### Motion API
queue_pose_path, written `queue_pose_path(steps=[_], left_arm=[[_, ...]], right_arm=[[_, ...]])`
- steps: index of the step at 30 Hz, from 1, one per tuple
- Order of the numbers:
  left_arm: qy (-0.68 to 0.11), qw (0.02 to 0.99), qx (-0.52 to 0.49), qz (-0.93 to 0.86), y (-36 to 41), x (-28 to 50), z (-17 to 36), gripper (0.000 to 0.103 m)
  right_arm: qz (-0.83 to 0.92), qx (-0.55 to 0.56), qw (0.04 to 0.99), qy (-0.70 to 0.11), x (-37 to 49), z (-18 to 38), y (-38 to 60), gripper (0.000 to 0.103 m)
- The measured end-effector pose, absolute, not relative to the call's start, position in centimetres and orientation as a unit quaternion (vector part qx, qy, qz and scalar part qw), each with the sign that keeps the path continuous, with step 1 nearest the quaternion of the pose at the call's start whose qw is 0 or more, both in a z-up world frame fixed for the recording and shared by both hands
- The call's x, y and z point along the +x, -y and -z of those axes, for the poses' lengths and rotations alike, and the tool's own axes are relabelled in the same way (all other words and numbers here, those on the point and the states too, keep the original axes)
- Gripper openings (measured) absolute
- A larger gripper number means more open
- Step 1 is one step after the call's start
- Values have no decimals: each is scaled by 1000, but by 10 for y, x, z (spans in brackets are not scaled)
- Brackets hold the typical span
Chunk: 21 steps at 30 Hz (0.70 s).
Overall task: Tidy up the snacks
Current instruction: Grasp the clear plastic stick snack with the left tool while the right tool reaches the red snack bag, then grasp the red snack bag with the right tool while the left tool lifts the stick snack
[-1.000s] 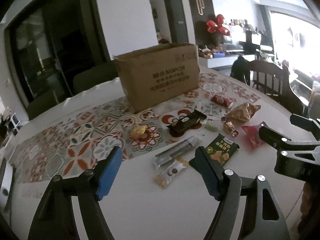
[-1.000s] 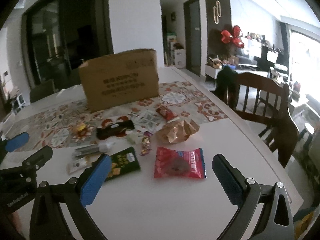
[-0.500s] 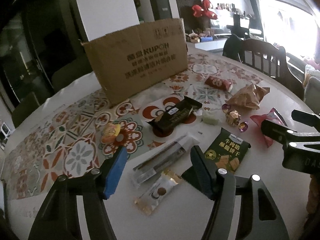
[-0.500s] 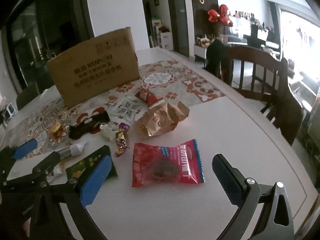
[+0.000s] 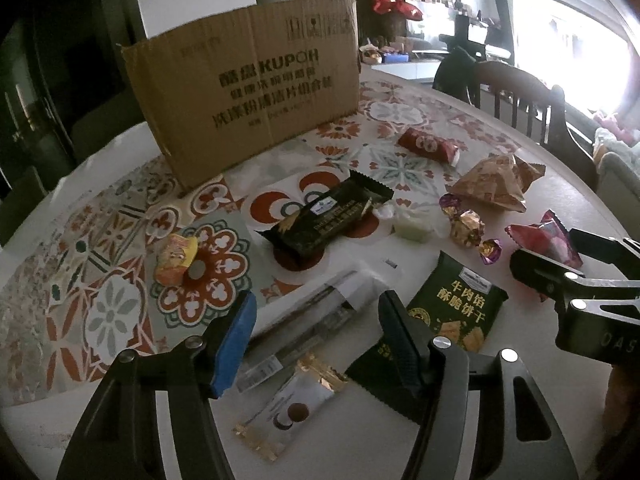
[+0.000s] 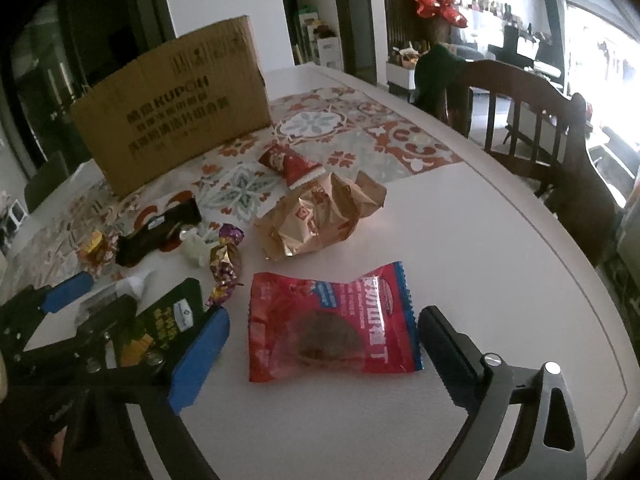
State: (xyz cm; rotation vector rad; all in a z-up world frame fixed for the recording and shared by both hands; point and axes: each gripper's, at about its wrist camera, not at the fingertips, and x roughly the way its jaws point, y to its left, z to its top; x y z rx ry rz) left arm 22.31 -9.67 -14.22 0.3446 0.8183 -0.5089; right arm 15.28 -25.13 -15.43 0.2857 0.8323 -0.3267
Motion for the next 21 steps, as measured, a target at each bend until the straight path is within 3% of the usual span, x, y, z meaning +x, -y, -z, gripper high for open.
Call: queue_pose_path(steps=[4,9,12,13,15,21], left_arm=[[-409,863,156,252,97,228,145,59],[-414,858,157,259,100,232,144,34],[-413,857,162,264,102,231,143,26],[-411,857,164,266,102,230,143,26],[-410,856,163,270,102,229,143,23],[-399,861,154,274,99,220,133,21]], right_arm=[[160,129,891,-404,155,155,250,86],[158,121,892,-406,156,154,249,81],[155,114,898,-395,154,151,247,74],[155,103,903,-388,153,148,244,65],[151,89,906,-386,154,146,241,57],[142,98,907,-384,152,146,241,48]])
